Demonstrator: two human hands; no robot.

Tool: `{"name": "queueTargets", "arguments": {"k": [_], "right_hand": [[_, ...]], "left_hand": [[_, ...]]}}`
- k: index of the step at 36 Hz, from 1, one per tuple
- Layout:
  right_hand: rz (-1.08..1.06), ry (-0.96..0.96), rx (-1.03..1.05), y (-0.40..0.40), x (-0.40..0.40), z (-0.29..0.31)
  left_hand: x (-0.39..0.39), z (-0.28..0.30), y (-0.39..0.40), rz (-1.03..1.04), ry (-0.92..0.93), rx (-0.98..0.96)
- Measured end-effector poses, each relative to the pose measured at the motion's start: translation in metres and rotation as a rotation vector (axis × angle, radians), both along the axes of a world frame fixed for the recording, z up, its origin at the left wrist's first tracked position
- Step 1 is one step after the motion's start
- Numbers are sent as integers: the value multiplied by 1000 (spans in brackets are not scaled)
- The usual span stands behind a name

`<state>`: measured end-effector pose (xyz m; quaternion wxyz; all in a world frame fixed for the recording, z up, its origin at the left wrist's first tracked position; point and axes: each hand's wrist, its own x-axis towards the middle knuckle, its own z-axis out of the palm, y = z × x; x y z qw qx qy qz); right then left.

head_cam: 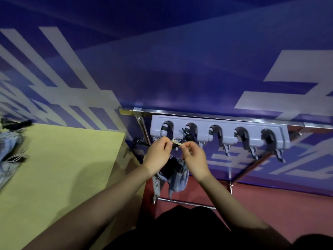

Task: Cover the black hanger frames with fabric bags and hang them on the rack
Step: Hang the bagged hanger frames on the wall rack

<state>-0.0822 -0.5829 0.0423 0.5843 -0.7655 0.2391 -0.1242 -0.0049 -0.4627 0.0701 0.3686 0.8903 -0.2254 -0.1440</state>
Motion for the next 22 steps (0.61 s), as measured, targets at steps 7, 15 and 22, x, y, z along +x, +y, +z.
{"name": "queueTargets", "arguments": {"k": [7,15,22], "right_hand": [[-26,111,-7,7,0,-13],[20,160,-7,4,2,-21],[47,201,-37,4,6,-25]], "left_hand": [[-1,-9,3,-68,-117,34],[-7,-22,8,-108,-315,126],[-6,-22,13,-141,-415,134]]}}
